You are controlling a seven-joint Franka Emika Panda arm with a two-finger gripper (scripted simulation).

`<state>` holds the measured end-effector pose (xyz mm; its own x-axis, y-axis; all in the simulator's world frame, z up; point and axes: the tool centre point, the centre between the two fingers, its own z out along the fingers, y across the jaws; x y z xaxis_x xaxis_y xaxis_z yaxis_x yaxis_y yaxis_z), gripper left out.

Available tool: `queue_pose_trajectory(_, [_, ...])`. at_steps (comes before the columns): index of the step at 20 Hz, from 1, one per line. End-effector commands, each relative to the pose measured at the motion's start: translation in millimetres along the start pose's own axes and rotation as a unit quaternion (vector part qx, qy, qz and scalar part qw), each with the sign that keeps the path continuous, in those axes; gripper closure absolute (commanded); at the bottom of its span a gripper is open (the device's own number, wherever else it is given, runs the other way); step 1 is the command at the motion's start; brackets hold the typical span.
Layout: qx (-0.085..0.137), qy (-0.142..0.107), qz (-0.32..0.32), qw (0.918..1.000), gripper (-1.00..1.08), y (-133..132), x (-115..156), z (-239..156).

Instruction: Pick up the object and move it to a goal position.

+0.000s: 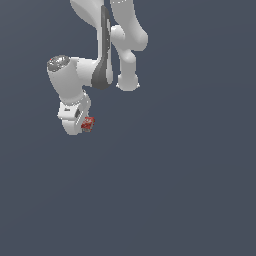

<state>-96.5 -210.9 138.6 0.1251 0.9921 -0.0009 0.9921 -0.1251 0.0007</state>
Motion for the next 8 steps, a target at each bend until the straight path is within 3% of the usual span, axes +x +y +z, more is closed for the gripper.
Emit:
queue_pose_trajectory(1, [0.0, 0.0, -0.001, 1.0, 1.08, -6.8, -10.0, -8.2])
queue_pose_trajectory(8, [0.0, 0.001, -0.001, 1.0, 1.08, -13.5, -21.7, -17.3])
